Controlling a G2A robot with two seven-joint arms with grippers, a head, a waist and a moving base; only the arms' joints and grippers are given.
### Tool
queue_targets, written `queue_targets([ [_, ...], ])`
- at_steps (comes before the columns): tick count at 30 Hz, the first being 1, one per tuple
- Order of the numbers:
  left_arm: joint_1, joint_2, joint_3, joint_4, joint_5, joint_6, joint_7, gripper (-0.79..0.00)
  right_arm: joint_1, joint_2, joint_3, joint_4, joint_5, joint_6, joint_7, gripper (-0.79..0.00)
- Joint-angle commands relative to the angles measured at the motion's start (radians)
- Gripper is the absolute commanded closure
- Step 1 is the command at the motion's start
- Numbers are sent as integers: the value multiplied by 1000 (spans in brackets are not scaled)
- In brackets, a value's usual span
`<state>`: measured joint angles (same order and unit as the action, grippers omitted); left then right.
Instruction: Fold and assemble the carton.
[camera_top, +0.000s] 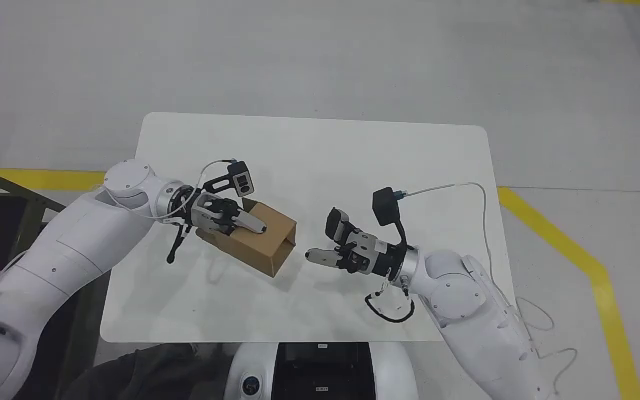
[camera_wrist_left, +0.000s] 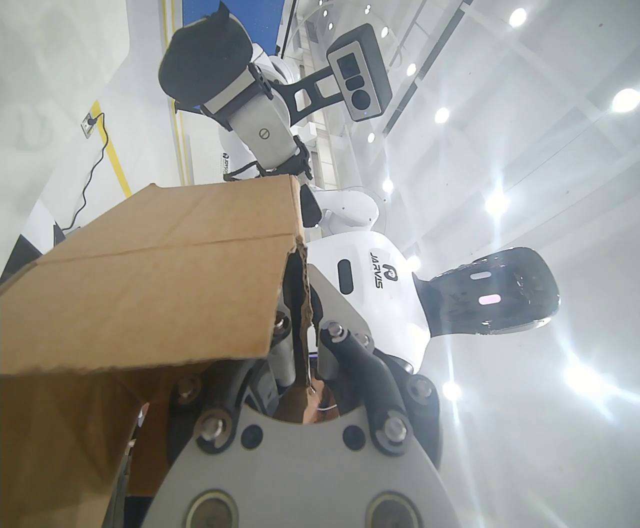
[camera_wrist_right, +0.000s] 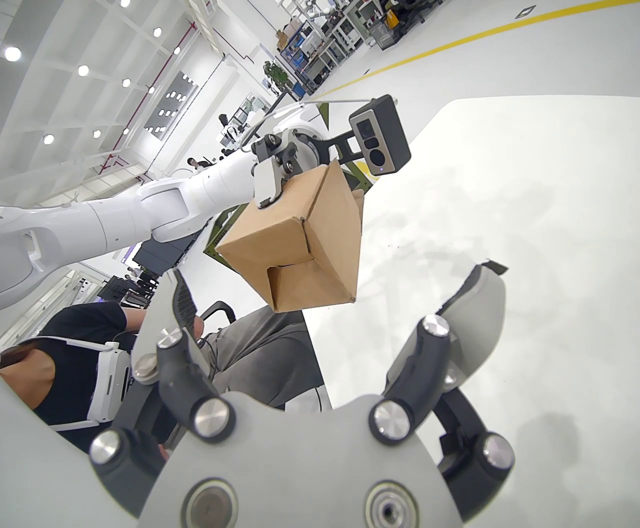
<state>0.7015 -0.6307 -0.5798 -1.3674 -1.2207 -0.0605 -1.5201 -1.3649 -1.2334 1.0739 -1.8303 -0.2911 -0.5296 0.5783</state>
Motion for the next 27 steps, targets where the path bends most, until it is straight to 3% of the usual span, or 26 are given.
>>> queue_targets([
  [1,7,-2,-11,-6,5,18,54,0,-4,1,13,16,30,-15,-11,-785],
  [7,17,-3,-53,-17,77,42,195,0,-4,1,13,16,30,-15,-11,-785],
  [14,51,14,-107,-89,223,88,377,0,-4,1,13,16,30,-15,-11,-785],
  [21,82,22,-126,-196,420,207,575,0,-4,1,13,16,30,-15,-11,-785],
  [27,84,22,-122,-283,581,367,656,0,-4,1,13,16,30,-15,-11,-785],
])
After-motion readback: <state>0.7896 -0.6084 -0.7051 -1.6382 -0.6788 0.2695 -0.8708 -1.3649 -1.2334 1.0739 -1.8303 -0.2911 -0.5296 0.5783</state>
